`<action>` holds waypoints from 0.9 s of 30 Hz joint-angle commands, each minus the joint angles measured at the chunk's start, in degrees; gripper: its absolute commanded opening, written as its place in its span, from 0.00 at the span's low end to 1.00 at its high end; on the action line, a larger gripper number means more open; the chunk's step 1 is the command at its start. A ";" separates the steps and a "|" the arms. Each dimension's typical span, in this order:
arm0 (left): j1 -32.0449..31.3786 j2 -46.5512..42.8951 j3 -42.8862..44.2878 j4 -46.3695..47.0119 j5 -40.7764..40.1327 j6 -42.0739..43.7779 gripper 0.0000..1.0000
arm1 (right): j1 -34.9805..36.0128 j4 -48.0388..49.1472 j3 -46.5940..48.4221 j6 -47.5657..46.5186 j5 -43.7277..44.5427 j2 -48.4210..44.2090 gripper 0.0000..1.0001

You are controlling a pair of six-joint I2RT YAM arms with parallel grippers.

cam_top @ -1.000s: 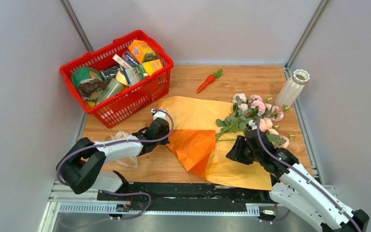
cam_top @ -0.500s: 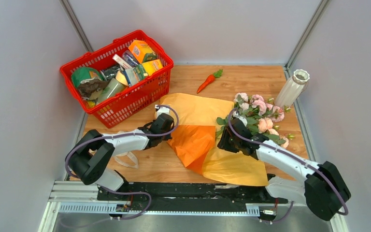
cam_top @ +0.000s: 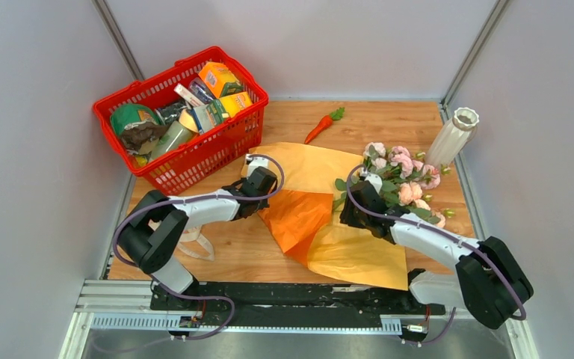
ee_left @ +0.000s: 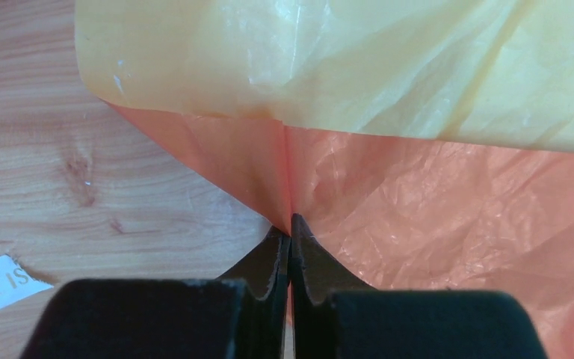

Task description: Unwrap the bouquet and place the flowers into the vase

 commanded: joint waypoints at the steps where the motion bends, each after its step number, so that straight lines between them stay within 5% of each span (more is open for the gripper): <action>1: 0.37 -3.10 4.09 -2.95 -0.81 0.77 0.16 | -0.70 -0.75 6.51 -3.87 -0.66 -0.76 0.39; 3: 0.37 -6.17 5.23 -5.06 0.77 1.03 0.29 | -0.70 -5.58 8.79 -3.69 -2.95 -2.34 0.40; 8: -2.79 -16.79 5.24 -7.96 9.12 2.87 0.43 | -0.70 -14.72 14.15 -2.99 -4.80 -8.49 0.42; 17: -17.47 -25.96 -1.70 -4.02 18.71 -3.00 0.45 | -0.70 -18.35 18.56 -1.94 -10.96 -17.20 0.42; 27: -27.48 -21.66 -13.22 12.16 23.11 -12.59 0.45 | -0.70 -14.84 14.35 -4.57 -18.50 -14.65 0.56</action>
